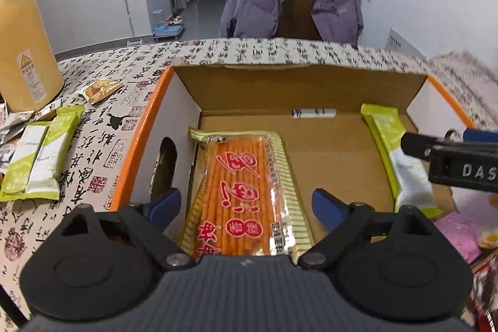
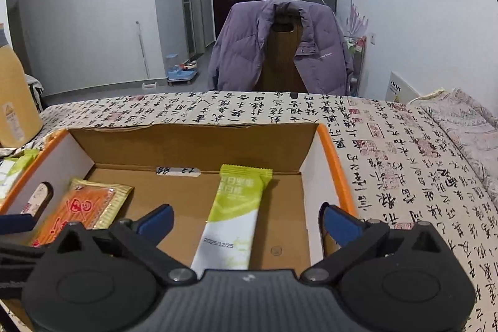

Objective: Organize snacks

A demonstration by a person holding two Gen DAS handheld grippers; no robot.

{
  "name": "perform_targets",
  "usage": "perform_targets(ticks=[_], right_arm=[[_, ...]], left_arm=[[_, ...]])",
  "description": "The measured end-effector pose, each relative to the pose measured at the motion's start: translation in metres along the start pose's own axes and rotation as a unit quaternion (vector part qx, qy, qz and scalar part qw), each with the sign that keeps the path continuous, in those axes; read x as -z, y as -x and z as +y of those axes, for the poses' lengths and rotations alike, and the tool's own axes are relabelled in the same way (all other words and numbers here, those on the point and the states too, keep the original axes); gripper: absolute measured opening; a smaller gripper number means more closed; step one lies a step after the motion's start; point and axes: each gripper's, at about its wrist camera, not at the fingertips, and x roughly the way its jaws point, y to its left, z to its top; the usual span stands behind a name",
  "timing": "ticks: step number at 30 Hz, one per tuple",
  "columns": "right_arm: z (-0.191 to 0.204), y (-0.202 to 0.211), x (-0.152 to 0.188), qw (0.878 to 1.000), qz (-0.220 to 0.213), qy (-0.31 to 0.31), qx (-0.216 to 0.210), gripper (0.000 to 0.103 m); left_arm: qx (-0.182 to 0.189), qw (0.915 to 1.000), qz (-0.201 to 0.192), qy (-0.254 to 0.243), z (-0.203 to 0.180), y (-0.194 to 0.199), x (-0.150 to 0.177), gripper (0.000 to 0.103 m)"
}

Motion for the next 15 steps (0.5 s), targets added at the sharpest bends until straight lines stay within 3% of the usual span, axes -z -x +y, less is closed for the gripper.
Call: perform_targets(ticks=[8,15], right_arm=[[0.001,0.012,0.009,1.0,0.015,-0.001,-0.009,0.103],[0.0,0.031,0.023,1.0,0.004,-0.002,-0.008,0.103]], left_arm=[[0.005,0.9998,0.012,-0.015,-0.002,0.009,0.01,0.093],[0.016,0.9998,0.007,-0.009,-0.001,0.024,0.022,0.093]])
